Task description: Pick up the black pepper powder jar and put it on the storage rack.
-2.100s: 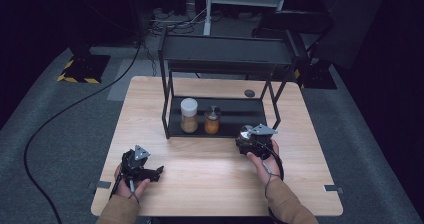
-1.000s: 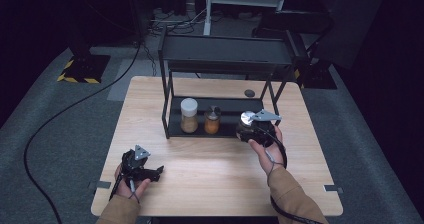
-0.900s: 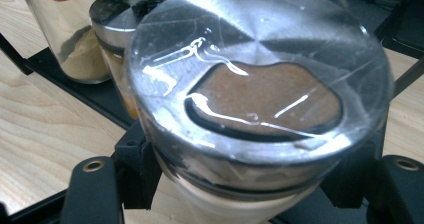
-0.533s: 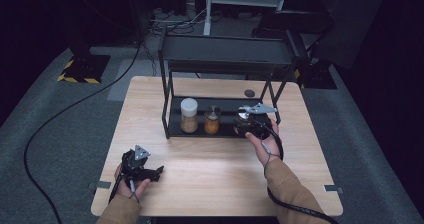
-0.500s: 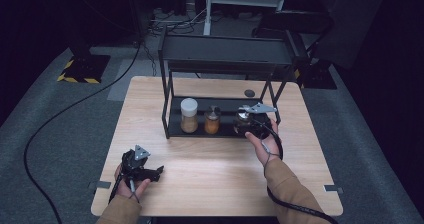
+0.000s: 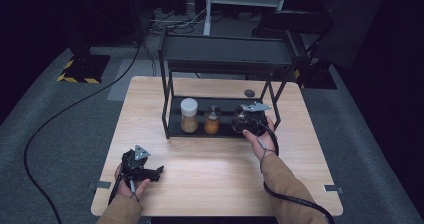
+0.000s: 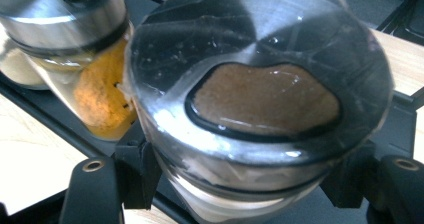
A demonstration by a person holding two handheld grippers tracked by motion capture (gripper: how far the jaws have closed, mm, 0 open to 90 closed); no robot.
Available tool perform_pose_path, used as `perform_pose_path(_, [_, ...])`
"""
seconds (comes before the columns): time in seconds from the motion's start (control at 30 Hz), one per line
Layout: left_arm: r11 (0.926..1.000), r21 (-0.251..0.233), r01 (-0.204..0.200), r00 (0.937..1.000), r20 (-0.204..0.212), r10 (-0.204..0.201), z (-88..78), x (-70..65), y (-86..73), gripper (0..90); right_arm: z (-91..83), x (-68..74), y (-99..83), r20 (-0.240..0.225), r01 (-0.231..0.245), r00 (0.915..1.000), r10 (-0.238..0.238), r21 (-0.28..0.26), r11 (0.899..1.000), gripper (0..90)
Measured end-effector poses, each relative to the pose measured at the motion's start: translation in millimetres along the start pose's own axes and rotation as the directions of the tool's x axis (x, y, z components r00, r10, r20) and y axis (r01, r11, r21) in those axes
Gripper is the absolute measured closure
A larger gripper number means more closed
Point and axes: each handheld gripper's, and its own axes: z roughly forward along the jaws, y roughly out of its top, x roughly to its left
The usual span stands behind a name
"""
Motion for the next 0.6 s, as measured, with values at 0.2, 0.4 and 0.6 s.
perform_pose_path(0.2, [1.0000, 0.000, 0.001, 1.0000, 0.000, -0.001, 0.0, -0.1, 0.0, 0.3, 9.2, -2.8, -4.9, -0.002, -0.006, 1.0000, 0.006, 0.010, 1.000, 31.1])
perform_pose_path(0.4, [1.0000, -0.001, 0.003, 1.0000, -0.002, -0.003, 0.2, -0.6, 0.0, 0.3, 14.7, -4.5, -7.8, -0.006, -0.010, 0.9999, 0.010, 0.017, 1.000, 31.1])
perform_pose_path(0.6, [1.0000, 0.000, 0.003, 1.0000, -0.002, -0.003, 0.2, -0.6, 0.0, 0.2, 16.9, -7.8, -12.2, -0.014, -0.024, 0.9996, 0.024, 0.013, 1.000, 31.1])
